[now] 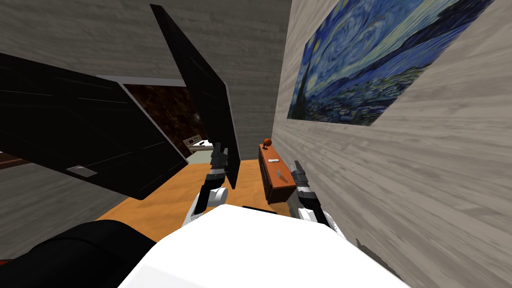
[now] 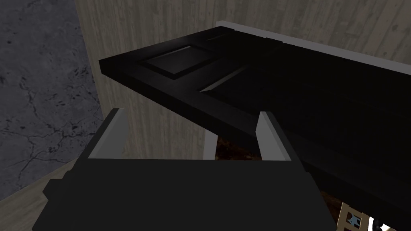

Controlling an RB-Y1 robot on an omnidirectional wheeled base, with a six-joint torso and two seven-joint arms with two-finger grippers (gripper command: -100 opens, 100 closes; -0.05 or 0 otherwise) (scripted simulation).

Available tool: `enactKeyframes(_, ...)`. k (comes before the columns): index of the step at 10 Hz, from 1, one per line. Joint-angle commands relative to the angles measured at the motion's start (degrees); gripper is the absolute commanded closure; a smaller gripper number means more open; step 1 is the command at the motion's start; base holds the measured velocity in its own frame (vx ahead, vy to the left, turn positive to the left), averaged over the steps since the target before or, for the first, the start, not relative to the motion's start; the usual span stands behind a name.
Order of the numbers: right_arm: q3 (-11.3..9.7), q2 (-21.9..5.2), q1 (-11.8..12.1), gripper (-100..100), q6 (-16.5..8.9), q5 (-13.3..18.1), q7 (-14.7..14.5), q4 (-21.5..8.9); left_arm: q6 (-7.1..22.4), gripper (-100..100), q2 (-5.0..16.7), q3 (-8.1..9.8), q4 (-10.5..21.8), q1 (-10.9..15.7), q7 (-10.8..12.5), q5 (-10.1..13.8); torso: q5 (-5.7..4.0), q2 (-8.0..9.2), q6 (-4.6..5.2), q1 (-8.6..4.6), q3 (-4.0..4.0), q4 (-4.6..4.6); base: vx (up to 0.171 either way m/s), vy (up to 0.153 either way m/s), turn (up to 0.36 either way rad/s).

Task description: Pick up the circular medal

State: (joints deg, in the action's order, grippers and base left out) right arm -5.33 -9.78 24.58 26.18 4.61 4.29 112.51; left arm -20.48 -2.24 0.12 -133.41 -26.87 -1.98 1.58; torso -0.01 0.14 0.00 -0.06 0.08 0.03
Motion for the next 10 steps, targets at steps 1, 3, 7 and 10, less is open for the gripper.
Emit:
enactKeyframes(1,-0.01,-0.84,-0.63,-100,-0.50,0.25,0.06,-2.10,0.00,0,0.00,0.00,0.00,0.00,0.00,0.00,0.00,0.00,0.00,0.00,0.00,0.00,-0.030,-0.008,0.050)
enactKeyframes(3,-0.56,-2.05,-1.41,-100,-0.92,1.01,-0.33,-5.14,0.00,0,0.00,0.00,0.00,0.00,0.00,0.00,0.00,-0.03,-0.01,0.02,-0.02,0.00,-0.030,-0.003,0.084)
enactKeyframes(7,-1.78,-4.48,-3.14,-100,-1.77,2.56,-1.28,-11.59,0.00,0,0.00,0.00,0.00,0.00,0.00,0.00,0.01,-0.07,-0.01,0.02,-0.04,-0.01,-0.025,-0.002,0.086)
enactKeyframes(10,-3.12,-6.92,-5.08,-100,-2.62,4.09,-2.44,-16.63,0.00,0,0.00,0.00,0.00,-0.01,0.00,0.00,0.01,-0.08,0.03,0.03,-0.04,-0.02,-0.020,0.003,0.099)
